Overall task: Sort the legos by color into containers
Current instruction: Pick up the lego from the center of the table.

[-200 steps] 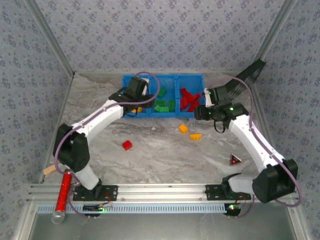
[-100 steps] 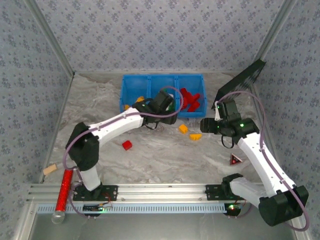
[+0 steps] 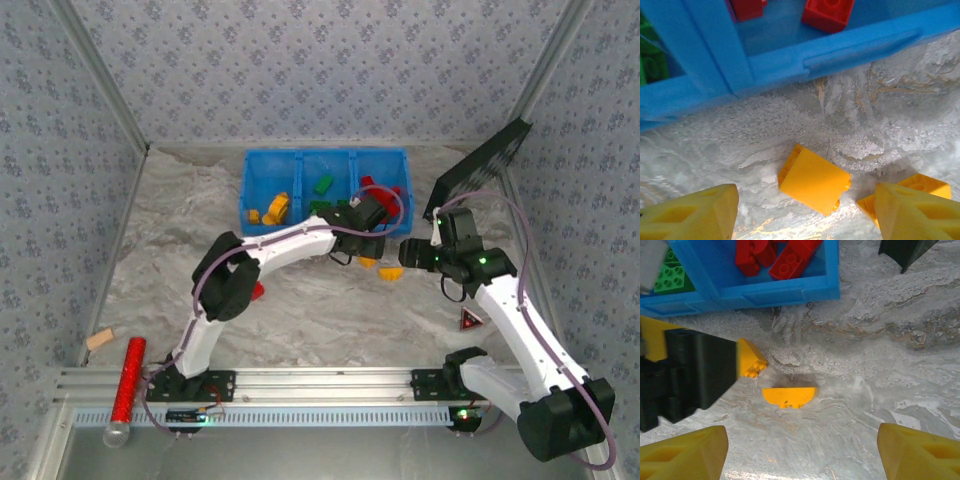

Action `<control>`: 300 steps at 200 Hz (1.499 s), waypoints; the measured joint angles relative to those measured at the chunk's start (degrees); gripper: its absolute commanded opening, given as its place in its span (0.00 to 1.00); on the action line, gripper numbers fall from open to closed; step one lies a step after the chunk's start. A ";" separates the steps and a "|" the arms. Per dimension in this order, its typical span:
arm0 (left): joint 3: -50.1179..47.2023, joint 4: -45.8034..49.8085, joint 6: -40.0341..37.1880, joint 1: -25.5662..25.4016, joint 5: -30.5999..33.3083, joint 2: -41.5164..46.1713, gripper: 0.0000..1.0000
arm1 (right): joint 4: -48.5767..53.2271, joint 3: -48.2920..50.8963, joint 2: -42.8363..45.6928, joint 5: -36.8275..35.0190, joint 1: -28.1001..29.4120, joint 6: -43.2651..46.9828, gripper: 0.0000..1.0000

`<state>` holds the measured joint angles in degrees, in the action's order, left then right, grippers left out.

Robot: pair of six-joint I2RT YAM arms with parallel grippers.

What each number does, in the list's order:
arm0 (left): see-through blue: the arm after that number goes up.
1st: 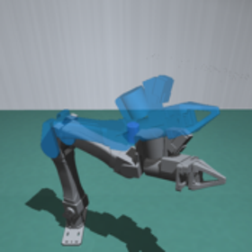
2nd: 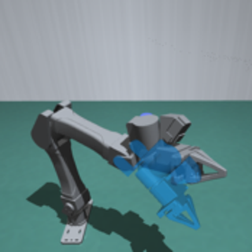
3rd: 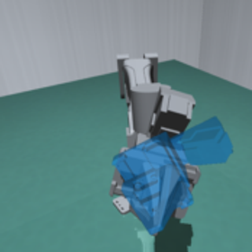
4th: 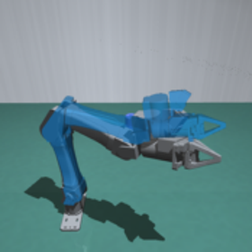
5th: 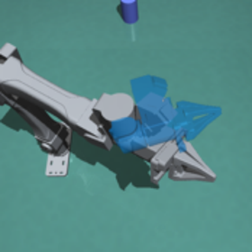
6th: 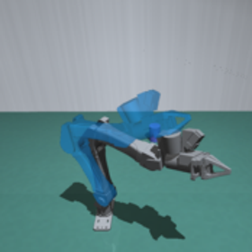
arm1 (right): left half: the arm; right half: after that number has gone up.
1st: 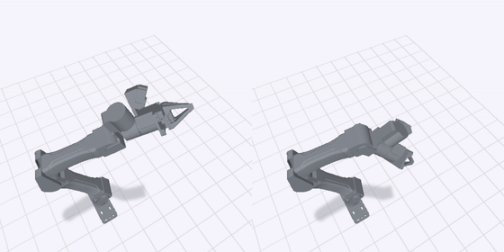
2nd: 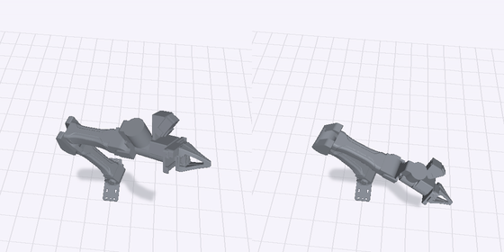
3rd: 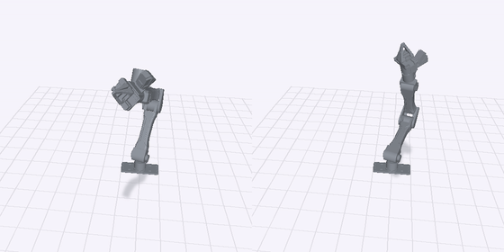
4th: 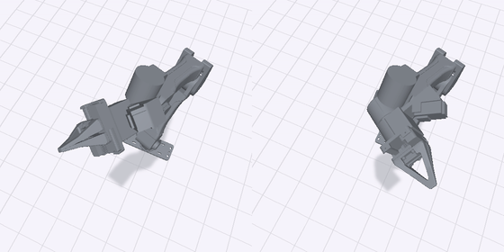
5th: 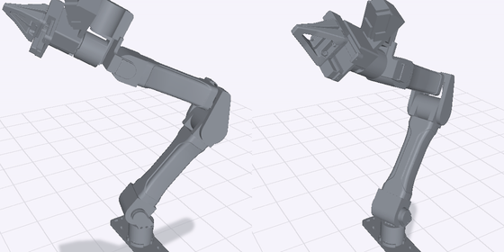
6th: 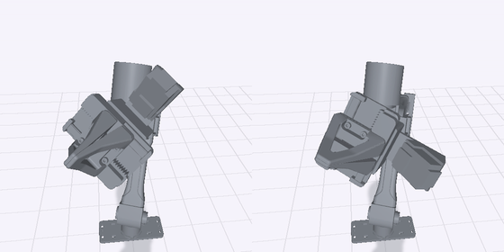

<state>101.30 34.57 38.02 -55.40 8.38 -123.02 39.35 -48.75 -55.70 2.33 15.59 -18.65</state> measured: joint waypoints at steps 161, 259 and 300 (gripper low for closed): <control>12.85 12.09 8.87 -2.34 1.49 -12.70 0.68 | -6.84 3.63 2.40 7.65 -2.23 0.22 0.80; 12.81 9.07 9.03 -2.05 3.63 -12.87 0.63 | -6.82 3.63 2.36 8.46 -2.23 0.22 0.80; 12.63 7.87 8.98 -1.53 3.67 -12.87 0.59 | -6.80 3.63 2.25 8.48 -2.23 0.22 0.80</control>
<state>113.93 42.44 47.00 -56.93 12.05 -135.90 32.56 -45.12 -53.45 10.81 13.37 -18.44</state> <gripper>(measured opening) 0.596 0.804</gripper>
